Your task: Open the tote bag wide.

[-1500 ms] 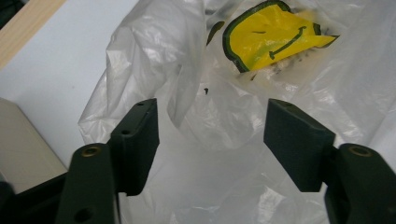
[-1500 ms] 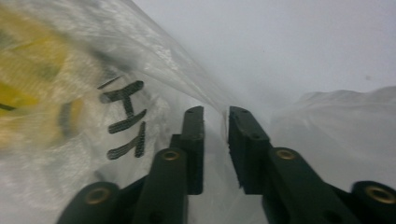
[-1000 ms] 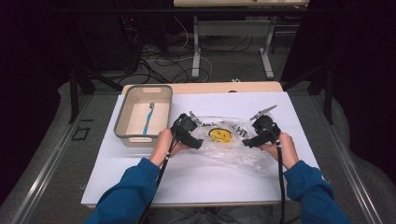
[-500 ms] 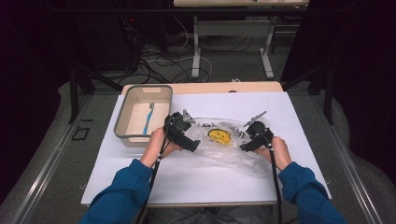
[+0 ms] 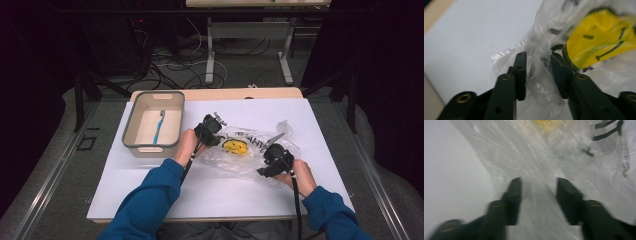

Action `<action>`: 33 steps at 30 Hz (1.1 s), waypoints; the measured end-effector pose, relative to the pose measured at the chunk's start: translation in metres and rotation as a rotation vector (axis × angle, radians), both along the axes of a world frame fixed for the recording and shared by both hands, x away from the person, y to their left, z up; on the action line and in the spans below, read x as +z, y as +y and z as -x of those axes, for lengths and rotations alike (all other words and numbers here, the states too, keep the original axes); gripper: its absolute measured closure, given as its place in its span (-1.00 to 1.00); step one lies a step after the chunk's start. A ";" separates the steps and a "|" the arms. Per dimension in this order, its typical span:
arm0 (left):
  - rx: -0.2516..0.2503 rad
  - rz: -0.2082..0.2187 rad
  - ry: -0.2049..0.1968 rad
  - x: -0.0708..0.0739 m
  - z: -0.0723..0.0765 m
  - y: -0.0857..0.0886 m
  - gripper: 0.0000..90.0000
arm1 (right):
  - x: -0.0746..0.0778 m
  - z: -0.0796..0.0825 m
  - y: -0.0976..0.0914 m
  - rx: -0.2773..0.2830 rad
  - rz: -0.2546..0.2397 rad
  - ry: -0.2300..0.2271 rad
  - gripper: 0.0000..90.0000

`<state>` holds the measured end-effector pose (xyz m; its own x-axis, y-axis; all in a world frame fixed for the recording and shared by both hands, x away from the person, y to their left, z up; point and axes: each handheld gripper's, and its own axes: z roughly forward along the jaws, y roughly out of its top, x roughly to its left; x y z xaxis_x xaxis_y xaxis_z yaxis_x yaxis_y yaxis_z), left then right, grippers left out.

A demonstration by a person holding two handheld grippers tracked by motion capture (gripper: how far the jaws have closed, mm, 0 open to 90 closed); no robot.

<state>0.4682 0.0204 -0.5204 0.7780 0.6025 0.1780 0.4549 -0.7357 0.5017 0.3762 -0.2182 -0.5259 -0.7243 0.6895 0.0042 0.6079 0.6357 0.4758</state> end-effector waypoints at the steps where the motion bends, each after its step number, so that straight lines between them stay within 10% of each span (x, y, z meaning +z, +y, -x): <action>1: -0.001 -0.005 0.016 -0.005 0.000 0.001 0.76 | 0.001 0.000 -0.001 -0.003 0.023 0.035 0.74; 4: 0.014 -0.020 0.040 -0.013 0.001 0.003 0.94 | 0.000 -0.001 -0.004 0.033 0.032 0.019 1.00; 18: 0.038 -0.069 0.039 -0.011 0.010 0.011 0.93 | 0.002 0.000 -0.050 -0.015 0.035 0.136 0.77; 23: 0.044 0.005 0.013 0.009 0.013 0.013 0.42 | 0.029 -0.004 -0.043 -0.004 -0.122 0.067 0.16; 29: 0.003 0.069 -0.047 0.043 0.025 0.009 0.04 | 0.064 -0.014 -0.030 -0.021 -0.147 -0.028 -0.14; 33: -0.087 0.090 -0.062 0.054 0.043 -0.001 -0.02 | 0.061 -0.036 -0.018 -0.049 -0.069 -0.109 -0.18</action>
